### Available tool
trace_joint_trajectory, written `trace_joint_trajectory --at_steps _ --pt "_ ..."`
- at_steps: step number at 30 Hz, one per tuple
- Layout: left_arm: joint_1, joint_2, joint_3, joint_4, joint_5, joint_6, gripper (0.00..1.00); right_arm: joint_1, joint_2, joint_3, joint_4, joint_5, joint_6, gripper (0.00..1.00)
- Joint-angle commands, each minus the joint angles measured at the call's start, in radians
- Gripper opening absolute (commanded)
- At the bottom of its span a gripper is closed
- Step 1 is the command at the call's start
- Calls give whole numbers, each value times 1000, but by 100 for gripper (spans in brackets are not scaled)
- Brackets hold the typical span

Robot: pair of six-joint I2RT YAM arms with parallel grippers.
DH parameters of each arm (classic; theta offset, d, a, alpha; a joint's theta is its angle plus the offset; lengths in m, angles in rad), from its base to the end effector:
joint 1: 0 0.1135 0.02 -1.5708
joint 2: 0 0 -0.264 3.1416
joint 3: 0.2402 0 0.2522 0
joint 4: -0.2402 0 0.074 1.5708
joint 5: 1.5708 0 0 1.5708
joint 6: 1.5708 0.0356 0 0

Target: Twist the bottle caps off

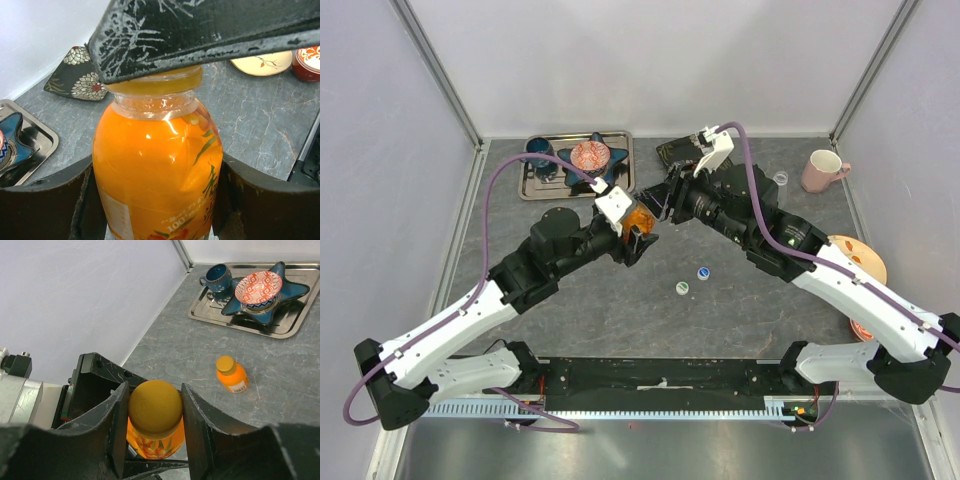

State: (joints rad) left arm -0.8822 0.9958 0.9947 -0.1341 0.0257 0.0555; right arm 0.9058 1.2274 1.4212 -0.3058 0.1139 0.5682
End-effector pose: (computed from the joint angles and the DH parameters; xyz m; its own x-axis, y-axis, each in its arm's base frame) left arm 0.1455 -0.1782 0.3800 -0.0418 0.1381 -0.9895 0.7916 0.6089 0.0515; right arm 0.1689 0.2089 0.4559 -0.4413 0.3036 -0.8444 -0.5631 0.6390 0.5240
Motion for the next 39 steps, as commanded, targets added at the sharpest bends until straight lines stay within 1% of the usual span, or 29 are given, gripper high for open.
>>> trace_joint_trajectory --at_steps 1,3,6,7,9,10,11,12,13,14,15,16,17,18,19,20,21,23,24,26,27,28,30,31,33,36,37,38,39 --pt "-8 -39 10 54 58 29 47 4 -12 -1 14 -98 -62 0" --pt "-6 -52 15 60 138 20 47 2 -31 -4 19 -141 -103 0" --pt "11 -62 47 60 368 -22 47 2 -69 4 28 -218 -166 0" --pt "17 -54 59 60 517 -46 47 2 -74 11 24 -287 -215 0" --pt "57 -31 107 70 684 -144 47 1 -85 35 1 -357 -270 0" --pt "74 -2 137 82 858 -181 47 1 -91 30 -1 -423 -330 0" --pt "89 18 150 126 937 -222 47 1 -104 24 -3 -463 -350 0" --pt "115 36 160 172 1012 -315 47 -1 -112 19 0 -500 -364 0" --pt "127 52 170 212 1136 -366 47 -1 -120 1 11 -605 -387 0" --pt "137 82 168 317 1183 -419 47 -2 -143 -16 32 -652 -384 0" --pt "150 95 164 373 1223 -522 47 -1 -154 -31 84 -681 -377 0" --pt "155 107 147 430 1285 -575 47 -1 -164 -50 102 -715 -372 0" --pt "160 128 141 502 1310 -626 48 -1 -173 -50 108 -759 -373 0" --pt "163 142 131 619 1330 -726 48 -1 -175 -53 114 -779 -375 0" --pt "164 153 118 693 1359 -777 48 -1 -177 -53 116 -798 -376 0" --pt "164 165 111 755 1367 -827 48 -1 -180 -53 119 -844 -381 0" --pt "166 191 107 857 1375 -902 48 -1 -178 -51 120 -870 -383 0" --pt "175 216 104 910 1396 -943 48 -1 -177 -44 125 -940 -389 0" --pt "184 239 102 965 1401 -985 48 -1 -175 -42 129 -1001 -393 0" --pt "192 268 98 1043 1415 -1042 47 -1 -174 -45 128 -1065 -399 0" --pt "196 299 94 1083 1419 -1101 47 -1 -174 -51 128 -1118 -409 0" --pt "200 313 90 1149 1424 -1124 47 -1 -169 -70 128 -1131 -410 0" --pt "206 337 88 1201 1425 -1190 47 -1 -163 -90 128 -1157 -415 0" --pt "207 355 84 1262 1425 -1212 47 -1 -154 -111 128 -1180 -416 0" --pt "212 371 84 1303 1422 -1259 47 -1 -148 -126 119 -1185 -418 0" --pt "213 380 85 1324 1419 -1270 47 -1 -147 -136 96 -1133 -435 0" --pt "213 377 85 1320 1419 -1264 47 -1 -154 -131 94 -1096 -436 0" --pt "216 376 85 1279 1421 -1252 47 -1 -158 -130 96 -1070 -432 0" --pt "218 371 85 1250 1418 -1208 47 -1 -164 -124 99 -1035 -430 0"
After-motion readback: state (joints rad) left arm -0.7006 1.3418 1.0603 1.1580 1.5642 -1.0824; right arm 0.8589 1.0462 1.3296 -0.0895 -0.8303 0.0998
